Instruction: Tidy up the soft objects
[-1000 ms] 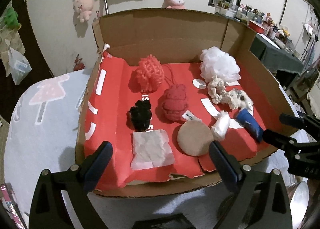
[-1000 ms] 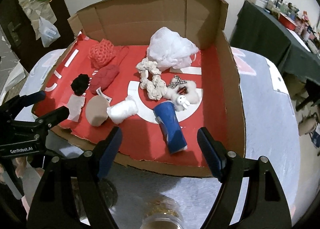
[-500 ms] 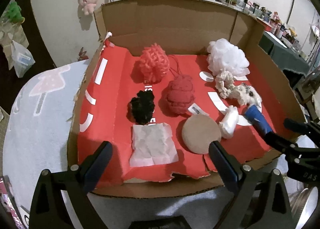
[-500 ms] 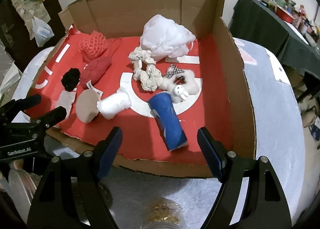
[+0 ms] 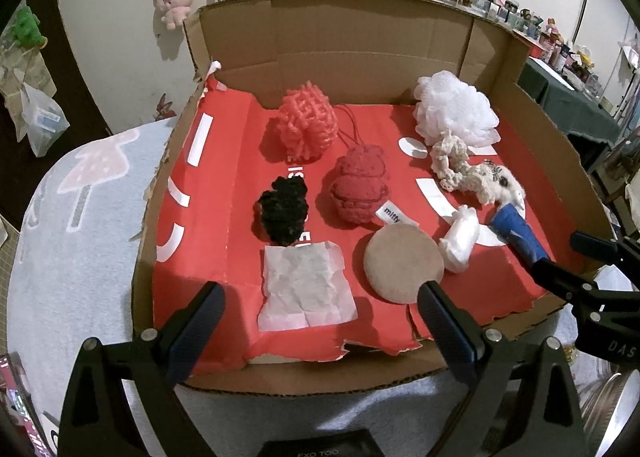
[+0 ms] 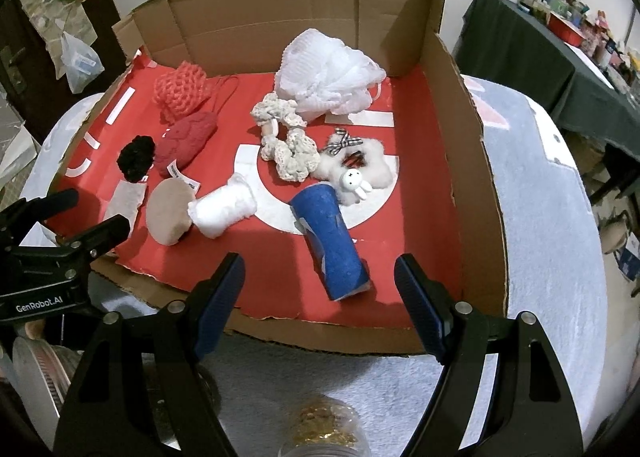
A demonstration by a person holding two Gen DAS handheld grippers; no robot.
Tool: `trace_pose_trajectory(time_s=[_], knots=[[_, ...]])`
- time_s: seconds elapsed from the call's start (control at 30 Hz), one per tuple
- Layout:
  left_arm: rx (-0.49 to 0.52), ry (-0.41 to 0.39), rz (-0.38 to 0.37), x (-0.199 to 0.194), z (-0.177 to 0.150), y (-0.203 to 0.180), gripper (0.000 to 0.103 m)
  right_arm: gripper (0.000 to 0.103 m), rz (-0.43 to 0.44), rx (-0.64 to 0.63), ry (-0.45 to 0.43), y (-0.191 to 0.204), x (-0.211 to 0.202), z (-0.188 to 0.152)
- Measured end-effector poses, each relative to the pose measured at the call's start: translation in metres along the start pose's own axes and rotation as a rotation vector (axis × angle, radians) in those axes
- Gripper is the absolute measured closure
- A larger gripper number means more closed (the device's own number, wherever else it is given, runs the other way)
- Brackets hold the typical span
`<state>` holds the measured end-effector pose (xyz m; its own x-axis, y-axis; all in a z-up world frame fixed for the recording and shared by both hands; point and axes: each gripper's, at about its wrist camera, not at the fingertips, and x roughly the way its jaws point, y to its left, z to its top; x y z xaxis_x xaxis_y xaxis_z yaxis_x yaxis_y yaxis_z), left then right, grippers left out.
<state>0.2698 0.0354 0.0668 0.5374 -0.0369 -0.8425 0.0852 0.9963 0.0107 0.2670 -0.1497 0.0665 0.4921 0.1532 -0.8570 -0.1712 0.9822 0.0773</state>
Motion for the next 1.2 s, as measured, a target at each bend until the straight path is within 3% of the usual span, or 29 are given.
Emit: trace_pose_trajectory(time_s=[1.2], knots=[[-0.001, -0.006, 0.006, -0.0008, -0.0007, 0.0, 0.004, 0.026, 0.0, -0.006, 0.0, 0.0013, -0.0002, -0.0023]])
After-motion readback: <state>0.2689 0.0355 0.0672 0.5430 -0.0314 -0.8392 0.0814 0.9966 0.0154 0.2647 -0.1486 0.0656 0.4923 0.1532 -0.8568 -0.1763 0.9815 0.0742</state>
